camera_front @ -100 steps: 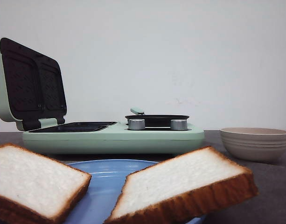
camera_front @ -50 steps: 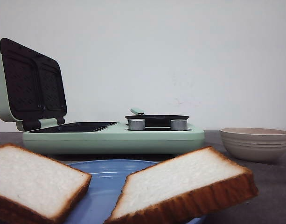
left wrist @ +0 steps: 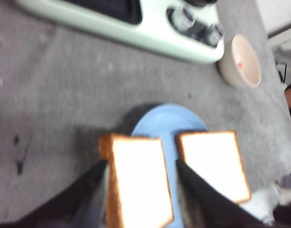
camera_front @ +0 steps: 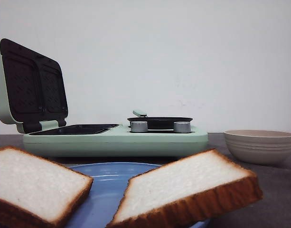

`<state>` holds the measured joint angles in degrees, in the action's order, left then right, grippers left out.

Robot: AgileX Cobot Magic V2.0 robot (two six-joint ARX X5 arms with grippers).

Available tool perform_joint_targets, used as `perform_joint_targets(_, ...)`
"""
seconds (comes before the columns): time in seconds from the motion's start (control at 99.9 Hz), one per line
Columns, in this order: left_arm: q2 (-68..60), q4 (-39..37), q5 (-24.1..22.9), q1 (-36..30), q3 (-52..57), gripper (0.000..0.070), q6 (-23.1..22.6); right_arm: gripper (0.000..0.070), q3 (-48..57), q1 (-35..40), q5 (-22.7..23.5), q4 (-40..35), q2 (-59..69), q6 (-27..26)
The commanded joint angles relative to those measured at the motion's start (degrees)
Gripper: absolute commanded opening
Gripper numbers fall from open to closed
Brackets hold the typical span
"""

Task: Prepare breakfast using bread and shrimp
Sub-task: 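Move the left gripper down to the bread slice nearest it and grasp it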

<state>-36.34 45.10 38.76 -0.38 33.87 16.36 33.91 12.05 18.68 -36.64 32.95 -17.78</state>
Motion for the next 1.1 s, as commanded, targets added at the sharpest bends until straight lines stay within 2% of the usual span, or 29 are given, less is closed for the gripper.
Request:
perform_joint_targets(0.0, -1.0, 0.6, 1.4, 0.0, 1.2, 0.0277, -2.3, 0.0163, 1.0, 0.1, 0.8, -0.6, 0.3, 1.7)
perform_joint_targets(0.19, -3.1, 1.7, 2.7, -0.1, 1.2, 0.0277, -3.2, 0.0162, 1.0, 0.1, 0.4, -4.6, 0.3, 5.6)
perform_joint_targets(0.4, -7.2, 6.2, 3.3, -0.1, 1.2, 0.0278, -8.1, 0.0162, 1.0, 0.1, 0.4, -5.9, 0.3, 6.3)
perform_joint_targets(0.81, -17.6, 5.5, 3.2, -5.4, 1.2, 0.0281, -8.2, 0.0161, 1.0, 0.1, 0.4, -6.1, 0.3, 6.3)
perform_joint_targets(0.88, -19.2, 4.6, 3.2, -6.5, 1.2, 0.0290, -8.2, 0.0161, 1.0, 0.1, 0.4, -6.1, 0.3, 6.3)
perform_joint_targets(0.981, -21.5, 4.4, 2.0, -7.8, 1.2, 0.0367, -8.2, 0.0161, 1.0, 0.1, 0.4, -6.1, 0.3, 6.3)
perform_joint_targets(1.091, -24.0, 4.2, 1.3, -9.1, 1.2, 0.0367, -8.2, 0.0161, 1.0, 0.1, 0.4, -6.1, 0.3, 6.3)
